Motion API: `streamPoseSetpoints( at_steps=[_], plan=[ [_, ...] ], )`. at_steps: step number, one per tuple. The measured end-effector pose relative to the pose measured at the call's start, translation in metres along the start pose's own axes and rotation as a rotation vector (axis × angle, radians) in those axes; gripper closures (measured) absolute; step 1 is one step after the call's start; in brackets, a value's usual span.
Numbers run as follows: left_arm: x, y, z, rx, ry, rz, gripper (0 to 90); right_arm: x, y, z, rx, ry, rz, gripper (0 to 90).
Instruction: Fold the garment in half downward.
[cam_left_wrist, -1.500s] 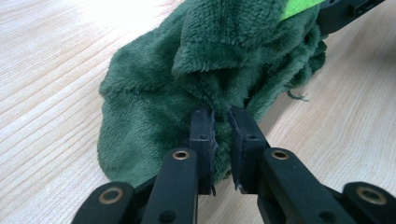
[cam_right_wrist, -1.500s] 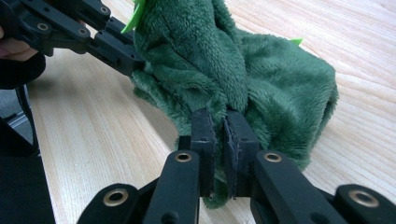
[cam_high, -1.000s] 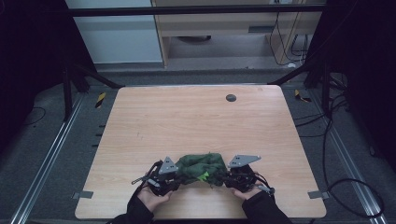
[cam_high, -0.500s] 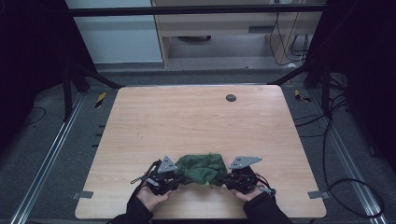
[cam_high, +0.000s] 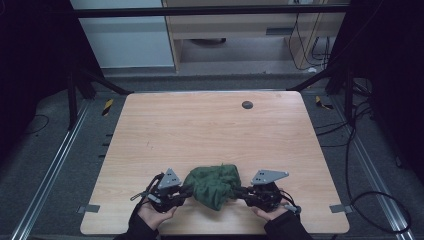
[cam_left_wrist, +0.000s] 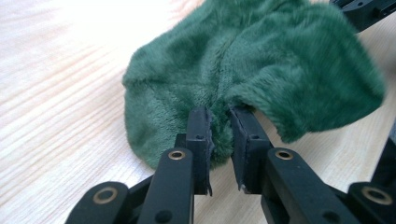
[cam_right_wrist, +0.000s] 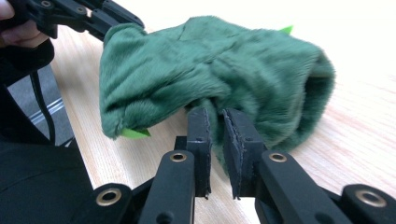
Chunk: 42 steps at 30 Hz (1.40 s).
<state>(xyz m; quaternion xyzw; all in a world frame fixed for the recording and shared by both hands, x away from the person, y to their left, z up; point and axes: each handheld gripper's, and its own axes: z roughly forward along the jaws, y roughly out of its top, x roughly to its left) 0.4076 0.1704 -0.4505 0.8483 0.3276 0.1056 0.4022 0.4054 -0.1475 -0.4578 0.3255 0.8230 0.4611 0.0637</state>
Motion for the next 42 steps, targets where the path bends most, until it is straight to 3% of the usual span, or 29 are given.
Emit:
streamPoseSetpoints(
  at_steps=[9, 12, 15, 17, 21, 30, 36, 40, 42],
  plan=[
    [0.002, 0.004, -0.01, -0.03, 0.014, -0.011, 72.2, 0.0, 0.013, -0.001, -0.052, -0.018, -0.006, 85.5],
    [0.006, 0.008, -0.012, -0.054, 0.021, -0.041, 72.0, 0.0, 0.019, 0.003, -0.067, -0.028, -0.011, 89.3],
    [0.004, 0.013, -0.009, -0.062, 0.019, -0.056, 71.6, 0.001, 0.024, 0.007, -0.084, -0.032, -0.01, 89.9],
    [0.0, 0.015, -0.003, -0.049, 0.012, -0.043, 71.3, 0.001, 0.025, 0.009, -0.085, -0.033, -0.012, 89.9],
    [-0.008, 0.014, 0.014, 0.001, 0.021, -0.005, 70.9, 0.002, 0.022, 0.021, -0.051, -0.019, -0.021, 89.6],
    [-0.011, 0.0, 0.031, 0.077, 0.021, 0.029, 70.9, 0.0, 0.011, 0.03, 0.02, -0.041, -0.025, 88.8],
    [-0.01, -0.002, 0.038, 0.091, 0.019, 0.036, 70.6, -0.003, 0.006, 0.035, 0.054, -0.055, -0.022, 89.2],
    [-0.009, -0.001, 0.034, 0.079, 0.017, 0.032, 69.7, -0.004, 0.005, 0.035, 0.05, -0.05, -0.016, 88.7],
    [-0.007, 0.002, 0.026, 0.049, 0.022, 0.028, 67.3, -0.003, 0.008, 0.03, 0.023, -0.043, -0.018, 85.9]
  ],
)
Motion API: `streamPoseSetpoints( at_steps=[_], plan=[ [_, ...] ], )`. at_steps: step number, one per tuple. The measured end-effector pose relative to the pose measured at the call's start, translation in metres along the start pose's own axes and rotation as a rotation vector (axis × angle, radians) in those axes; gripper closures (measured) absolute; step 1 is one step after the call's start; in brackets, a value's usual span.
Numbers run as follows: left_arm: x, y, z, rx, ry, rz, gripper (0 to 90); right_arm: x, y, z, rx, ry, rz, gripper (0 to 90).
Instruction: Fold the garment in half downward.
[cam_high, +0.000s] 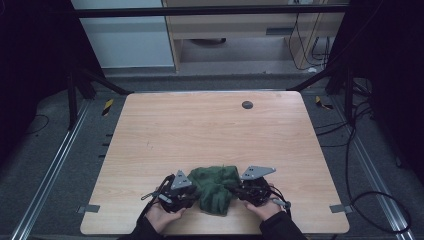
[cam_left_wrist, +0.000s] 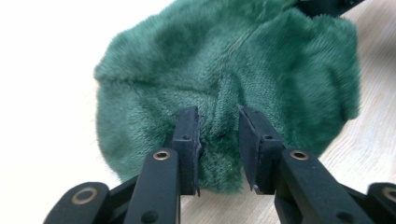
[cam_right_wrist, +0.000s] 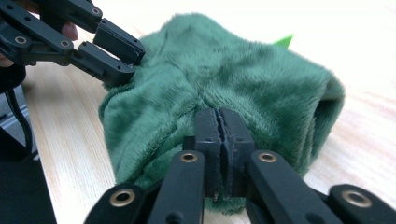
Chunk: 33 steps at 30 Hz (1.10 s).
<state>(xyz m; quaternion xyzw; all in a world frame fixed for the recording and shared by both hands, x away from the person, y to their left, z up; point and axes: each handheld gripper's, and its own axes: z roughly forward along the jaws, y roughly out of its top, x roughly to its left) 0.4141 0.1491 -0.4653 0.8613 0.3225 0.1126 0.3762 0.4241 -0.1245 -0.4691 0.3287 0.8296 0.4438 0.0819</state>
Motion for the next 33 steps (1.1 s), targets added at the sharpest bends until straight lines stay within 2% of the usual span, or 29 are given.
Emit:
streamPoseSetpoints(
  at_steps=[5, 7, 10, 11, 12, 13, 16, 17, 19, 22, 23, 24, 25, 29, 30, 31, 32, 33],
  plan=[
    [0.006, 0.002, -0.013, -0.043, 0.017, -0.017, 62.5, -0.001, 0.004, -0.01, -0.044, -0.014, -0.003, 84.1],
    [0.013, 0.003, -0.021, -0.063, 0.038, -0.031, 60.7, -0.006, 0.005, -0.018, -0.074, -0.035, 0.005, 82.7],
    [0.019, 0.002, -0.025, -0.071, 0.055, -0.044, 58.4, -0.01, 0.006, -0.023, -0.087, -0.06, 0.014, 80.9],
    [0.026, 0.001, -0.029, -0.074, 0.074, -0.058, 57.7, -0.015, 0.005, -0.028, -0.096, -0.088, 0.023, 77.7],
    [0.026, 0.001, -0.029, -0.074, 0.074, -0.058, 57.0, -0.015, 0.005, -0.028, -0.096, -0.088, 0.023, 77.7],
    [0.029, 0.0, -0.031, -0.077, 0.084, -0.065, 57.0, -0.018, 0.004, -0.03, -0.103, -0.108, 0.023, 75.3],
    [0.039, -0.002, -0.036, -0.078, 0.119, -0.074, 54.3, -0.026, 0.001, -0.036, -0.108, -0.153, 0.033, 70.7],
    [0.045, -0.005, -0.038, -0.075, 0.14, -0.086, 52.2, -0.03, -0.001, -0.039, -0.113, -0.181, 0.043, 68.1],
    [0.049, -0.006, -0.04, -0.078, 0.149, -0.094, 51.4, -0.033, -0.002, -0.041, -0.114, -0.192, 0.052, 67.1],
    [0.06, -0.011, -0.044, -0.076, 0.187, -0.115, 47.6, -0.043, -0.007, -0.048, -0.116, -0.241, 0.077, 61.1],
    [0.064, -0.013, -0.046, -0.074, 0.201, -0.123, 47.6, -0.043, -0.007, -0.048, -0.116, -0.241, 0.077, 61.1],
    [0.072, -0.016, -0.048, -0.074, 0.218, -0.14, 45.5, -0.048, -0.01, -0.051, -0.117, -0.265, 0.09, 58.6],
    [0.072, -0.016, -0.048, -0.074, 0.218, -0.14, 44.6, -0.048, -0.01, -0.051, -0.117, -0.265, 0.09, 58.6],
    [0.086, -0.025, -0.054, -0.068, 0.267, -0.168, 42.1, -0.057, -0.016, -0.056, -0.108, -0.318, 0.111, 53.1],
    [0.093, -0.03, -0.056, -0.065, 0.287, -0.187, 40.6, -0.062, -0.019, -0.059, -0.103, -0.336, 0.124, 51.4],
    [0.093, -0.03, -0.056, -0.065, 0.287, -0.187, 40.0, -0.062, -0.019, -0.059, -0.103, -0.336, 0.124, 51.4],
    [0.099, -0.035, -0.057, -0.07, 0.288, -0.215, 39.2, -0.066, -0.023, -0.061, -0.091, -0.358, 0.133, 50.1],
    [0.099, -0.035, -0.057, -0.07, 0.288, -0.215, 38.6, -0.066, -0.023, -0.061, -0.091, -0.358, 0.133, 50.1]
  ],
)
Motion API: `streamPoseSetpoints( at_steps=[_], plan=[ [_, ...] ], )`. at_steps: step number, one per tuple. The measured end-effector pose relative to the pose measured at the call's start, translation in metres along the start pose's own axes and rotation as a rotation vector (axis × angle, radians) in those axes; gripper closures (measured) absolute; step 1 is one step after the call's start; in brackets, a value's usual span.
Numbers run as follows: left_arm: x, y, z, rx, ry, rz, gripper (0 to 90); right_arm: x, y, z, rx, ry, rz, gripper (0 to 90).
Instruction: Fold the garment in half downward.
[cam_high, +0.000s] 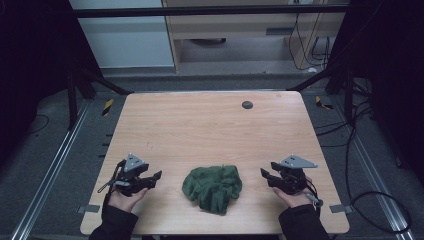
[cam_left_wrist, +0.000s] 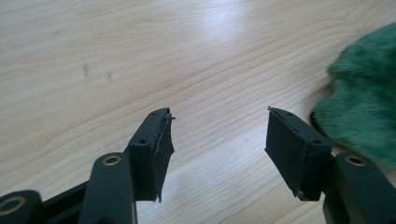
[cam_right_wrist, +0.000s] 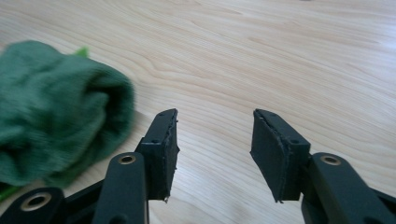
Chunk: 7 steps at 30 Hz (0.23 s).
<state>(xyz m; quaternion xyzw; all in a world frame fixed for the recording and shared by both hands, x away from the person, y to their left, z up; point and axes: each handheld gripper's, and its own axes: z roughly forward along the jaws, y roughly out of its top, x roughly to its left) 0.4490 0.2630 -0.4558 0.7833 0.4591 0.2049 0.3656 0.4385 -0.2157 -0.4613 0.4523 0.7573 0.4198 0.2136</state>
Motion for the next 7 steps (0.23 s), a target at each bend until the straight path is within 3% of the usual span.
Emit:
streamPoseSetpoints(
  at_steps=[7],
  plan=[
    [0.015, -0.006, 0.003, 0.004, 0.036, -0.017, 34.1, -0.012, -0.006, -0.001, 0.009, -0.047, 0.022, 43.7]
  ],
)
